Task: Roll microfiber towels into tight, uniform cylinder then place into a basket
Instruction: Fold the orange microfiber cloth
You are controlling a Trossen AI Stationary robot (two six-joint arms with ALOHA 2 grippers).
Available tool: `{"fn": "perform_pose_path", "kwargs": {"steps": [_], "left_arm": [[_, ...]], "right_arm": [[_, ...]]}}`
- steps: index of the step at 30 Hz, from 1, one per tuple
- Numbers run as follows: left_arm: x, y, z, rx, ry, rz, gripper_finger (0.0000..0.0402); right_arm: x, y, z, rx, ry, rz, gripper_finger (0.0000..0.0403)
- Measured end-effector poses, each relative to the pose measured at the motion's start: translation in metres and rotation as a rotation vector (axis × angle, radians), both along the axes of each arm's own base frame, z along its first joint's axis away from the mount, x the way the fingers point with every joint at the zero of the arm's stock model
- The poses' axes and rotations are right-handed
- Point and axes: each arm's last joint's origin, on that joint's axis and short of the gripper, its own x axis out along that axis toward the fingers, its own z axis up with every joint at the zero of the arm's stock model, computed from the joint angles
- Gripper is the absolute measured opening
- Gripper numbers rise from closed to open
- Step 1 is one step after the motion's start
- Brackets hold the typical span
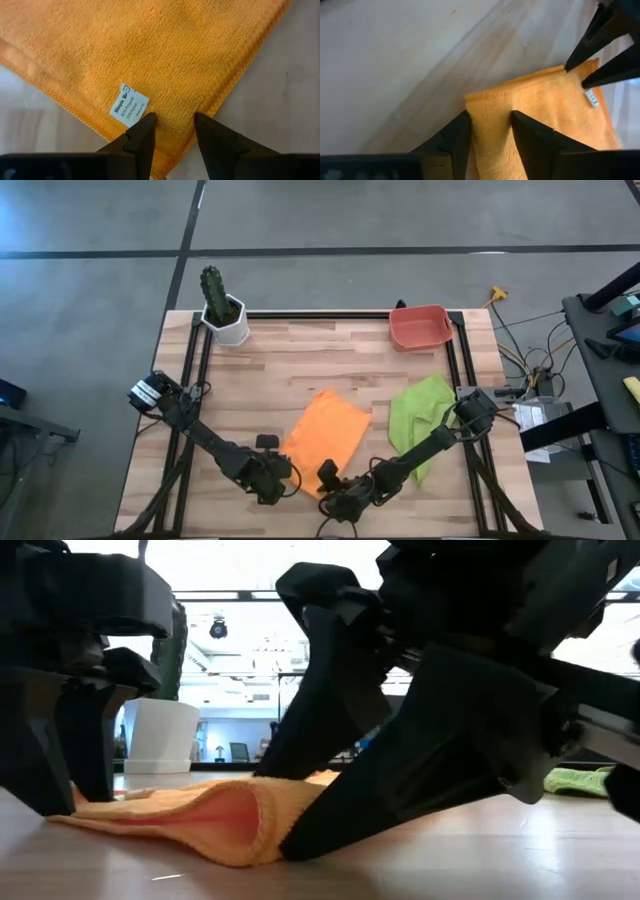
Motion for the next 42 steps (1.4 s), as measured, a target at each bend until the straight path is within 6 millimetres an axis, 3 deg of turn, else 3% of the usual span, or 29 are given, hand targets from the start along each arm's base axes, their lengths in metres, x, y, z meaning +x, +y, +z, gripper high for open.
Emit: {"fn": "perform_pose_path", "kwargs": {"steps": [12, 42], "left_arm": [[-0.009, -0.009, -0.002, -0.052, 0.004, 0.079, 0.0128], [-0.005, -0.012, 0.0, -0.115, -0.027, 0.123, 0.0128]], "right_arm": [[-0.014, 0.009, -0.005, 0.034, 0.07, 0.021, 0.008], [-0.011, 0.014, 0.001, 0.016, -0.029, 0.014, 0.0068]]}}
